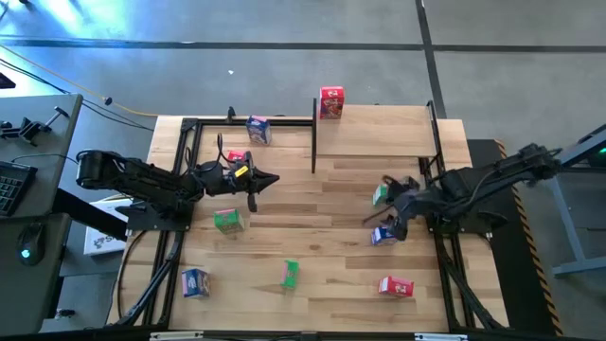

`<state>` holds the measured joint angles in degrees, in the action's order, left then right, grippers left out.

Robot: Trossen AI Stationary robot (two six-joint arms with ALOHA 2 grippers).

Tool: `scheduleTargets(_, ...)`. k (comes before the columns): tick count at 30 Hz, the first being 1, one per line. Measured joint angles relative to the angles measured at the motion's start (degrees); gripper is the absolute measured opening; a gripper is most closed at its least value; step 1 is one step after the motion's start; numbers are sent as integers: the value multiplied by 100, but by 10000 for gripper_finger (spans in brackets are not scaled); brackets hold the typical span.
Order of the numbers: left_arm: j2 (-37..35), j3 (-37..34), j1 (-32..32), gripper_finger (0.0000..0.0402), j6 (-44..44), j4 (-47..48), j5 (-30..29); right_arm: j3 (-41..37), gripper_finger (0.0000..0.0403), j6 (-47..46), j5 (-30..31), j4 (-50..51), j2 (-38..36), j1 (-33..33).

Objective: Stack cereal on shelf
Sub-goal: Put the bottom right blue cereal box on the shelf to the right of the red cereal box

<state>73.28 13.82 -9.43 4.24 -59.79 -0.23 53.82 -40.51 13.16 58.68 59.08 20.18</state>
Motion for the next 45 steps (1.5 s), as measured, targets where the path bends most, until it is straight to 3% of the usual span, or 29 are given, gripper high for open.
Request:
scheduleTargets(5, 0, 0, 0, 0, -90, 50, 2, 476, 278, -256, -84, 786, 730, 440)
scheduleTargets(12, 0, 0, 0, 0, -167, 48, 2, 384, 278, -61, -357, 967, 1298, 693)
scheduleTargets(38, 0, 15, -149, 0, -344, -2, 13, 702, 278, -247, -626, 1142, 1365, 664)
scheduleTargets(45, 0, 15, -149, 0, -342, 0, 8, 706, 278, 212, -635, 1159, 1573, 643)
